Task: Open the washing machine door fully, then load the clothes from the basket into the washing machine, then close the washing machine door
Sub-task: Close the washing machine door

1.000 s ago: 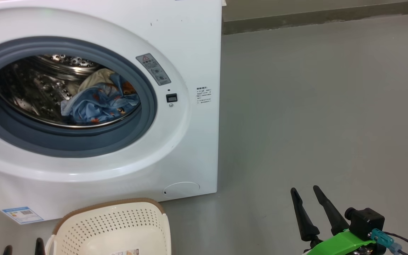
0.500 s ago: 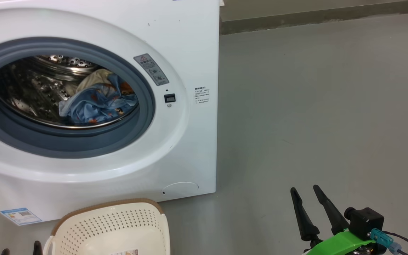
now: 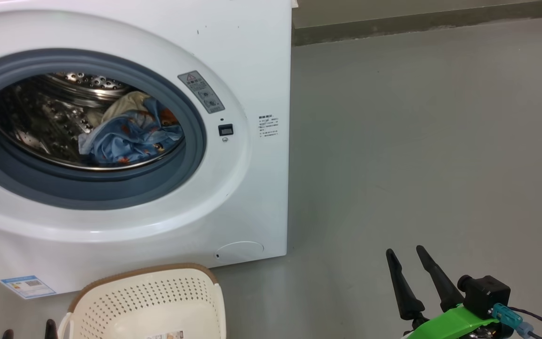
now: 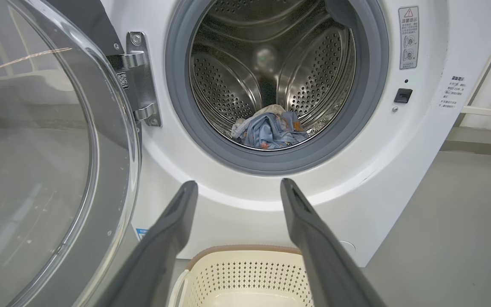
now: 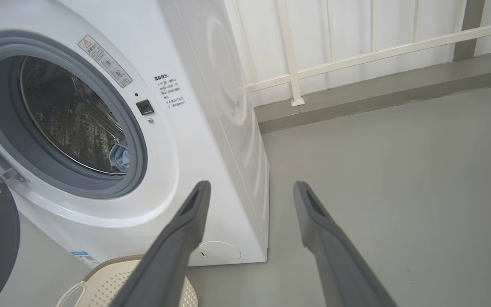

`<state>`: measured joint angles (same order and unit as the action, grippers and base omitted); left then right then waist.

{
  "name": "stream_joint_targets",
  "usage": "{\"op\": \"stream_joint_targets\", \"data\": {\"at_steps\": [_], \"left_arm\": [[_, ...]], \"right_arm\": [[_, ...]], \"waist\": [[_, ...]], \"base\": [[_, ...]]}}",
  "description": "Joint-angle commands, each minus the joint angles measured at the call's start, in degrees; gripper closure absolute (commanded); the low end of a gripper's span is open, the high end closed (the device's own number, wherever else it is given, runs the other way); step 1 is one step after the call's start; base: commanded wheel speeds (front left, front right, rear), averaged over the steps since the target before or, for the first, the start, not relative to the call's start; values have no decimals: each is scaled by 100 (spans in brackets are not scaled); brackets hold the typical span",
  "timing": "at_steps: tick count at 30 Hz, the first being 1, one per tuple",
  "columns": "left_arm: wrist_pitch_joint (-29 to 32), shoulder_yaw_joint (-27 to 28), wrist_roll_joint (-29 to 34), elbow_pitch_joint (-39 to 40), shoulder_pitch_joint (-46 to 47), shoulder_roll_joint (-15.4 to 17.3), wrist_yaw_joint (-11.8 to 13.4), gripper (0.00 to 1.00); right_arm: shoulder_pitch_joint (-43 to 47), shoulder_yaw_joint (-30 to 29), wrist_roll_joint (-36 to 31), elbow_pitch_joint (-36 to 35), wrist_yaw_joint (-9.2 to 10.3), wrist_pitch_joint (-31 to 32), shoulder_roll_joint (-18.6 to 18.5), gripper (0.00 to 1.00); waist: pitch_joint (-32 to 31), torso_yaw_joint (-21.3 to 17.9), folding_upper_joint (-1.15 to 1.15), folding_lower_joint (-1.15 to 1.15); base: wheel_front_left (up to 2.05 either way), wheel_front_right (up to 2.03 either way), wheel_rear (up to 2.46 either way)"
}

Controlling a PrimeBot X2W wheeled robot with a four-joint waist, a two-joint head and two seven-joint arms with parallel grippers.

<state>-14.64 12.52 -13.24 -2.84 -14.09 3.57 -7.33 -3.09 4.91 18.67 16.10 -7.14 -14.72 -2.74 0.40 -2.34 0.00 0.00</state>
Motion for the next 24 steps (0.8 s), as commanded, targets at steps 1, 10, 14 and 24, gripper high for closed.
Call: {"op": "stream_joint_targets", "data": {"at_steps": [1, 10, 14, 24], "left_arm": [[-36, 158, 37, 133, 117, 42, -15, 0], [-36, 145, 55, 141, 151, 35, -15, 0], [-36, 111, 42, 118, 179, 34, -15, 0], [-36, 31, 53, -72, 261, 60, -15, 0]], "right_arm": [[-118, 125, -6, -136, -35, -28, -14, 0], [-110, 115, 10, -140, -35, -28, -14, 0], [-91, 95, 11, -146, -35, -28, -14, 0], [-93, 54, 23, -128, -35, -28, -14, 0]], "waist": [[-2, -6, 0, 0], [10, -23, 0, 0], [13, -13, 0, 0], [-12, 57, 0, 0]], "base": [[-77, 77, 0], [-133, 133, 0], [-207, 207, 0], [-127, 127, 0]]}}
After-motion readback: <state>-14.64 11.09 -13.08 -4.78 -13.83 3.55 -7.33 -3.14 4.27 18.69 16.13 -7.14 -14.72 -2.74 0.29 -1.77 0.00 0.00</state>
